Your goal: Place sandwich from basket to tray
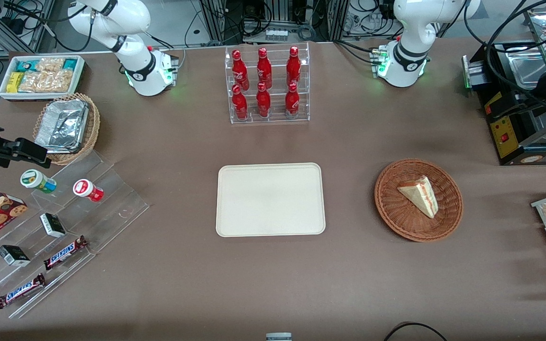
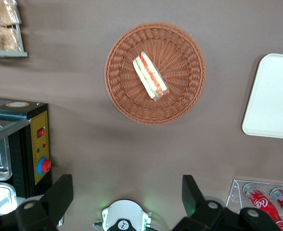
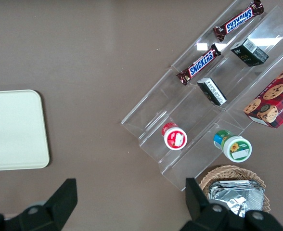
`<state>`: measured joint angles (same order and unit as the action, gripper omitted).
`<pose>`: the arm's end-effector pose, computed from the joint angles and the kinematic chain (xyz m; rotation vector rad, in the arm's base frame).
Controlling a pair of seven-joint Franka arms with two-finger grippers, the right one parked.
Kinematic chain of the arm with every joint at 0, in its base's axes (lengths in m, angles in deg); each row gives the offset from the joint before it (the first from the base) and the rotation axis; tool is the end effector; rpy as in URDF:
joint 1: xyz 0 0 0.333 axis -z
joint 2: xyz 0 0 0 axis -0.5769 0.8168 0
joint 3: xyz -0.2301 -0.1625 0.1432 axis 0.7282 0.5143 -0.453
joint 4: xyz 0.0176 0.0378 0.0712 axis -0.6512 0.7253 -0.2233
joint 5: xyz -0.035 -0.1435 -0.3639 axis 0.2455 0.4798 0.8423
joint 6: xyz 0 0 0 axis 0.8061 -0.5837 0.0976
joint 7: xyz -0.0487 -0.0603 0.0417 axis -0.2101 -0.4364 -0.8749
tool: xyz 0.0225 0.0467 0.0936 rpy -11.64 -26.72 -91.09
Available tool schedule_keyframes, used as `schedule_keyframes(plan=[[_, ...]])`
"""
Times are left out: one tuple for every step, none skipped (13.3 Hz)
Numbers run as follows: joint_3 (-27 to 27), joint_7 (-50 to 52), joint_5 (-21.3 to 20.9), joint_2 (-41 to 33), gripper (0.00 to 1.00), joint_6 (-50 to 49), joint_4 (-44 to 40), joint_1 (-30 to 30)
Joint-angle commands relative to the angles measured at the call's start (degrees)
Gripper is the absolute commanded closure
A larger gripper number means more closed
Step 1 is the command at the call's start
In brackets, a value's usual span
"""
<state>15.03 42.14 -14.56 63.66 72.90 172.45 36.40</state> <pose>0.5324 -0.0146 0.6408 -3.1036 -0.1914 0.2414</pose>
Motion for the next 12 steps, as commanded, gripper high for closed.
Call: schedule_keyframes(plan=[[-1.0, -0.2, 0.1, -1.4, 0.00, 5.6, 7.1, 0.5], [-1.1, 0.6, -0.5, -1.6, 0.00, 7.0, 9.2, 0.5], [-1.1, 2.1, -0.5, -1.6, 0.00, 8.6, 10.8, 0.4], [-1.1, 3.5, -0.9, -1.7, 0.00, 10.6, 12.8, 0.4], [-1.0, 4.8, -1.1, -2.5, 0.00, 13.3, 16.1, 0.5], [-0.6, 6.9, -1.3, -3.6, 0.00, 17.2, 20.5, 0.6], [-0.4, 8.5, -1.3, -4.4, 0.00, 20.6, 23.9, 0.7], [0.3, 9.1, -1.3, -4.6, 0.00, 23.3, 26.5, 0.7], [0.4, 9.9, -1.1, -4.7, 0.00, 25.9, 28.7, 0.7], [0.4, 12.6, -1.0, -4.6, 0.00, 28.6, 30.5, 0.7], [0.5, 15.9, -1.1, -4.5, 0.00, 32.1, 33.0, 0.9], [1.0, 18.5, -1.1, -4.5, 0.00, 36.0, 35.5, 0.9]])
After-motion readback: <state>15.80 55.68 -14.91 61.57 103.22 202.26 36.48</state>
